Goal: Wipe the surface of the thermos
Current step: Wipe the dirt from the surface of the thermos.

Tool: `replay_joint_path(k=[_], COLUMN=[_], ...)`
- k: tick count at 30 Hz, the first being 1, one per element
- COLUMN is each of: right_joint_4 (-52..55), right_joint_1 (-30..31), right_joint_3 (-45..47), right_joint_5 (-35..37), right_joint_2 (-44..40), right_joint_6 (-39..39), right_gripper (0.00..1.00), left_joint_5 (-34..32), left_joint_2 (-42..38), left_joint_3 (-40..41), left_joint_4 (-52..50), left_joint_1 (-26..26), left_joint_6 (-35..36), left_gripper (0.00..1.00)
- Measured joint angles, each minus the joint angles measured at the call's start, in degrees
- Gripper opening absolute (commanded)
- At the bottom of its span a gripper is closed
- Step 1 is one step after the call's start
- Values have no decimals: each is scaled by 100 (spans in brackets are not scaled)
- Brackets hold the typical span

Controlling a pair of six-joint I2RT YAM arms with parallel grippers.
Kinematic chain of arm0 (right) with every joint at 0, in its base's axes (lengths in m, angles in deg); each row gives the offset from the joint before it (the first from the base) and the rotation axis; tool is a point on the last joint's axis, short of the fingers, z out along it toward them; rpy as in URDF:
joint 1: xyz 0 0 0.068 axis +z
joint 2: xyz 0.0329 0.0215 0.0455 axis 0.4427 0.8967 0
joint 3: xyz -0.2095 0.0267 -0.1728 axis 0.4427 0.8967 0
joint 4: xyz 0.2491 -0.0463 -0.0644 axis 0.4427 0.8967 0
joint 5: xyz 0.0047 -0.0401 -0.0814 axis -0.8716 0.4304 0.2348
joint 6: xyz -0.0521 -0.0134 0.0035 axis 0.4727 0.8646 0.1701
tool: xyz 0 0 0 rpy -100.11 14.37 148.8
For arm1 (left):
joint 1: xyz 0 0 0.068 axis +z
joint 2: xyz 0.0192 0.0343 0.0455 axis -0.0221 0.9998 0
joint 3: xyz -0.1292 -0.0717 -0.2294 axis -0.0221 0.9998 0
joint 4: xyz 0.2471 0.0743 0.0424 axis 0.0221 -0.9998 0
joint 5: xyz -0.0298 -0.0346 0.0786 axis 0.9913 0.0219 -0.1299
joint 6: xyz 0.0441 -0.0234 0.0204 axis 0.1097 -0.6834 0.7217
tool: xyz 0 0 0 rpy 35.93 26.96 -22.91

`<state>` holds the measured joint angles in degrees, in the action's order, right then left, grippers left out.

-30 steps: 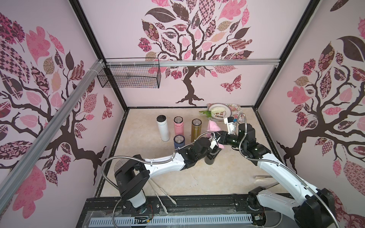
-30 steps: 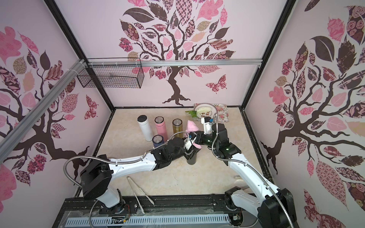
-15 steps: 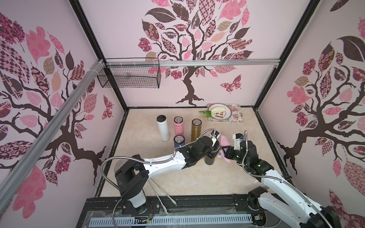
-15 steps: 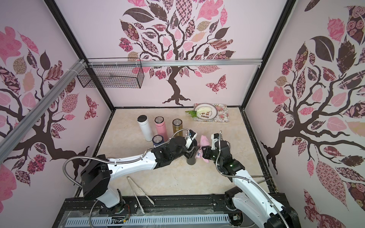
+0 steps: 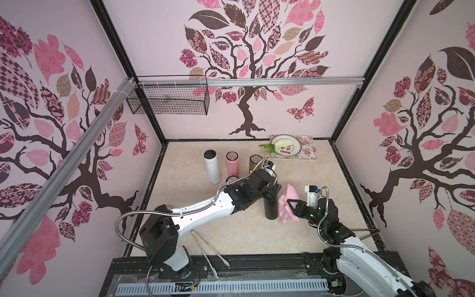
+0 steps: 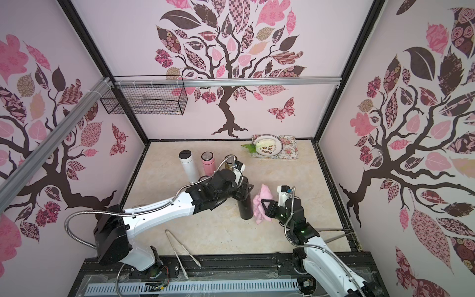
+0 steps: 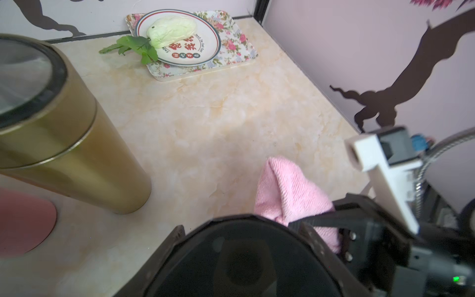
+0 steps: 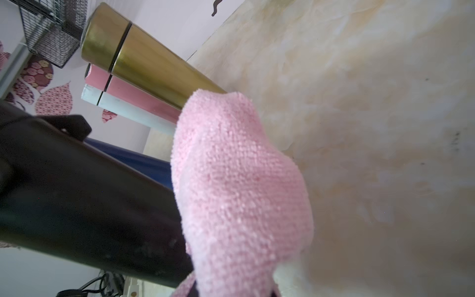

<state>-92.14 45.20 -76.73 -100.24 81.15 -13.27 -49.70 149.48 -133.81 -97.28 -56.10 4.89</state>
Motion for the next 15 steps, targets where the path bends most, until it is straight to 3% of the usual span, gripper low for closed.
replay_joint_path(k=[6,15], right_joint_4=[-890,-1086], right_joint_1=[0,-52], right_joint_3=[310,308], right_joint_5=[-411,-201], right_joint_2=[26,44], right_joint_6=[-341,-498], right_gripper=[0,0], left_joint_5=[262,149], left_joint_2=[-232,-855], left_joint_3=[11,442], left_joint_4=[319,761], left_joint_1=[271,282], left_joint_6=[-476,-852], left_gripper=[0,0])
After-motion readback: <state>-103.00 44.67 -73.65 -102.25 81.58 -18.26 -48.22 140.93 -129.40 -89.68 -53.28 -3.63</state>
